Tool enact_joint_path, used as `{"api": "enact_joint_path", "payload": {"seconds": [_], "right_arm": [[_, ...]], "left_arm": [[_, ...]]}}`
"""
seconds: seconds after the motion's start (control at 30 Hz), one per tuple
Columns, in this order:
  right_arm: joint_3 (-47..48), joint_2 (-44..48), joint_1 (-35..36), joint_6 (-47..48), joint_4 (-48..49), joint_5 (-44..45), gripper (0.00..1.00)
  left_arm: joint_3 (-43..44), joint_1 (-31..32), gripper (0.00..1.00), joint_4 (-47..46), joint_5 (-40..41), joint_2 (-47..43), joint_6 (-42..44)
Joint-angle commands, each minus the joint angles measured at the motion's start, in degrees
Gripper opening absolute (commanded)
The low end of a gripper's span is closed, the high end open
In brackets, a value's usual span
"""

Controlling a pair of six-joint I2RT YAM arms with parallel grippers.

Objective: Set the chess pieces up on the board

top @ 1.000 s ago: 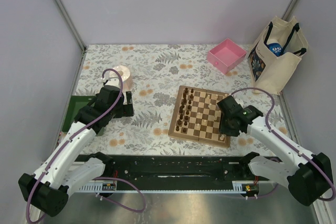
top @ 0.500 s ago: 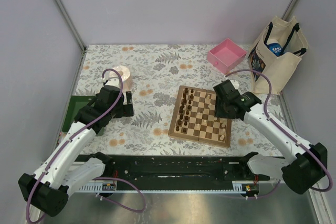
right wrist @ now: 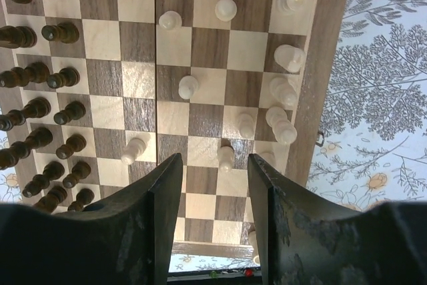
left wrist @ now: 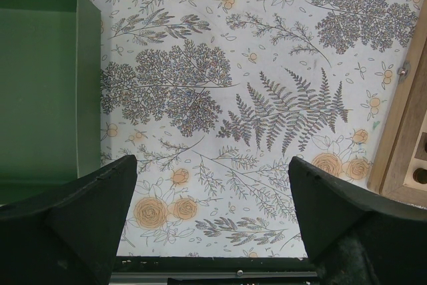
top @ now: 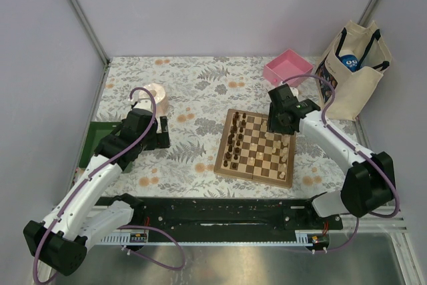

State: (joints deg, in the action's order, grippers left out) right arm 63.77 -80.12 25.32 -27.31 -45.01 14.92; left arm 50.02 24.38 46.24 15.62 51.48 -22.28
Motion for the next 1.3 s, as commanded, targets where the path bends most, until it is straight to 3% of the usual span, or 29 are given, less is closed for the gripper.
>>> {"api": "enact_joint_path", "payload": {"seconds": [0.0,1.27], "right_arm": [[4.52,-2.67,-0.8,2.26,2.91,-3.4,0.52],[13.05,-22.62,-8.8,6.22,7.31,-4.98,0.41]], "left_arm": [[0.43,-0.21,0.99,-2.29,0.12,-0.77,0.14],[0.17,-0.21,0.99,-2.56,0.38,-0.24,0.4]]}}
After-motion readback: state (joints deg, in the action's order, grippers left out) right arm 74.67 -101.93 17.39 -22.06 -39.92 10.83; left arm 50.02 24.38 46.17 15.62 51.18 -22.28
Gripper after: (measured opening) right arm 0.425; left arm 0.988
